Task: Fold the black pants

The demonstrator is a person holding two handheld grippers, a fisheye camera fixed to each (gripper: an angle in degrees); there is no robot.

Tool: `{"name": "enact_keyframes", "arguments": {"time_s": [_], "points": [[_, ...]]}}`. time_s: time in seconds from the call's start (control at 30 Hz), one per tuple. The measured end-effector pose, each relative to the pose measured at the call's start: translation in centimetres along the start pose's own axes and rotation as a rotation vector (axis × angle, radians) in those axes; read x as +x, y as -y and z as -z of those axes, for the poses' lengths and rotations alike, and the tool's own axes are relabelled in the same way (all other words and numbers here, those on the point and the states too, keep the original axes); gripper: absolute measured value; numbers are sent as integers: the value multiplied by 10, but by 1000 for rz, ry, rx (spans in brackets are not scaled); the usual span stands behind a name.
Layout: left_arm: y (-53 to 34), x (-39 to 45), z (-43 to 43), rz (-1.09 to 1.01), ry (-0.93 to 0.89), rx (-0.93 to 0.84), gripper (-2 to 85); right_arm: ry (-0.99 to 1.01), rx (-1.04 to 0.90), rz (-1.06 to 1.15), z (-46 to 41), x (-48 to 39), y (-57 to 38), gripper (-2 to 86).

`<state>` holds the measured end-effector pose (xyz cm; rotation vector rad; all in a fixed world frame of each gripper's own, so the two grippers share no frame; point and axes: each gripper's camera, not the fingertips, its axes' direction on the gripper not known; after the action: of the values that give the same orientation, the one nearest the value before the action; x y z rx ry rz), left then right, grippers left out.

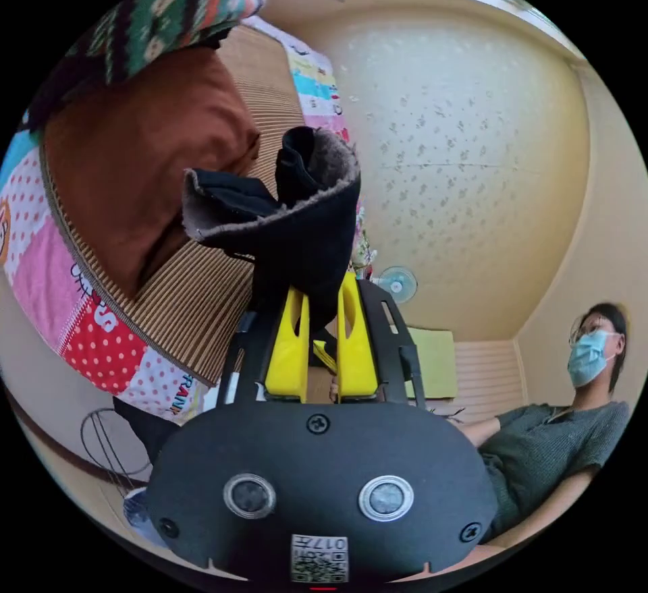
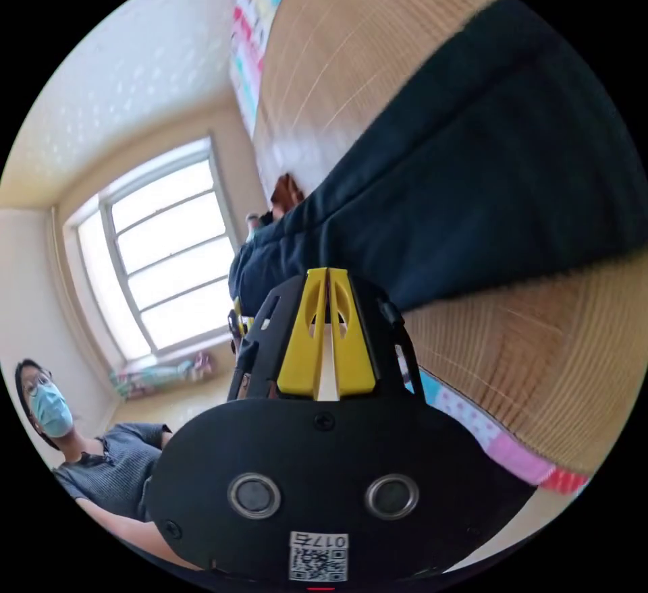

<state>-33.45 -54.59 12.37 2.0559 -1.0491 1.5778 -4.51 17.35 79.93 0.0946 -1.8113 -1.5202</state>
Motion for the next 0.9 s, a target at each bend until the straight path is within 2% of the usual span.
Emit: {"name": "enact_keyframes", "arguments": {"time_s": [0.07, 0.13, 0.23, 0.3, 0.37, 0.43, 0.5, 0.57, 0.63, 0.77, 0.83, 0.9], "points": [[-4, 28, -7, -92, 36, -28, 65, 33, -133, 37, -48, -11, 16, 4], [-14, 69, -38, -216, 72, -115, 65, 169, -287, 86, -104, -26, 24, 5], [-36, 113, -99, -348, 158, -240, 73, 209, -345, 123, -123, -36, 22, 5], [-54, 129, -144, -430, 208, -295, 82, 236, -312, 130, -104, -25, 21, 5], [-73, 135, -199, -540, 247, -434, 87, 203, -266, 113, -71, -2, 18, 5], [-104, 125, -279, -655, 314, -762, 83, 71, -207, 15, -10, 46, 9, 5], [-124, 112, -309, -685, 357, -851, 82, -81, -171, -109, 43, 85, -10, 5], [-129, 96, -319, -685, 399, -858, 84, -220, -142, -282, 92, 119, -36, 4], [-115, 66, -312, -606, 496, -776, 108, -300, -86, -440, 144, 146, -72, 4], [-67, -6, -280, -367, 613, -574, 177, -270, 11, -379, 179, 143, -97, 4], [-39, -68, -262, -193, 586, -485, 210, -252, 44, -263, 176, 123, -93, 4], [-24, -120, -258, -61, 504, -488, 217, -242, 67, -175, 167, 103, -84, 4]]}}
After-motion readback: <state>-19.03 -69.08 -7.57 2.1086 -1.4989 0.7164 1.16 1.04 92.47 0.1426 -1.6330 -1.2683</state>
